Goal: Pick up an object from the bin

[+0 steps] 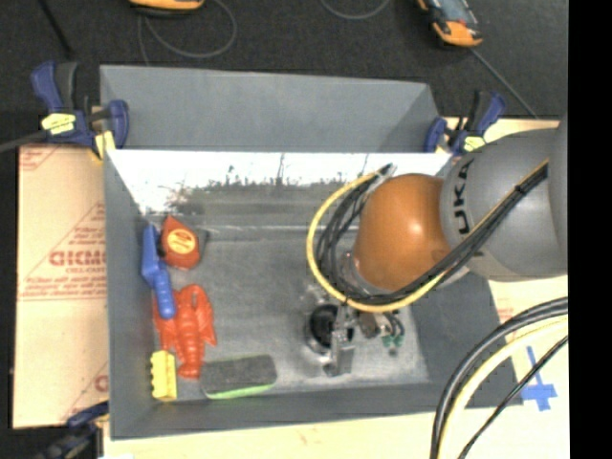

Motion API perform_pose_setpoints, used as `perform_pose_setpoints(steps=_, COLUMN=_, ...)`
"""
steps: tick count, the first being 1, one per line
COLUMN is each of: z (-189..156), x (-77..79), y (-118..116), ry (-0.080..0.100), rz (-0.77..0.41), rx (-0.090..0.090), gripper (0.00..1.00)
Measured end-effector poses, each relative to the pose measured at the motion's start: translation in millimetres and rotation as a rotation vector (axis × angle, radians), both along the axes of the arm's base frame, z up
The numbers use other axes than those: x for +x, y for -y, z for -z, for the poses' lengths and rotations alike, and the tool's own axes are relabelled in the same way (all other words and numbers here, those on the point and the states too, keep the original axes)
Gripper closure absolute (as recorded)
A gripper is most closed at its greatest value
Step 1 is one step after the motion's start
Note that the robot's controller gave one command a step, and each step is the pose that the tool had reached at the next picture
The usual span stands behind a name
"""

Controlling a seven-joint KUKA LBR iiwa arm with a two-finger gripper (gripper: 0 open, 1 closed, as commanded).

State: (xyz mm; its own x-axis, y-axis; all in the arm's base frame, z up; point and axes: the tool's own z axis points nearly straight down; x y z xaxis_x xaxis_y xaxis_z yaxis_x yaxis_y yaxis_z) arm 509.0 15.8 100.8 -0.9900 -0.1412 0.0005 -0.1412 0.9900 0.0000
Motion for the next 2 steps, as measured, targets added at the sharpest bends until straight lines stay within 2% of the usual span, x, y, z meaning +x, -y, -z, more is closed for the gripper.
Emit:
perform_pose_setpoints(steps=1, z=-6, x=-1.7, y=23, ry=0.002, rz=-0.060, rx=-0.001, gripper=0.00)
perform_pose_setpoints(steps=2, z=22, x=14.5, y=37, ry=0.005, rz=0.143, rx=0.001, gripper=1.00)
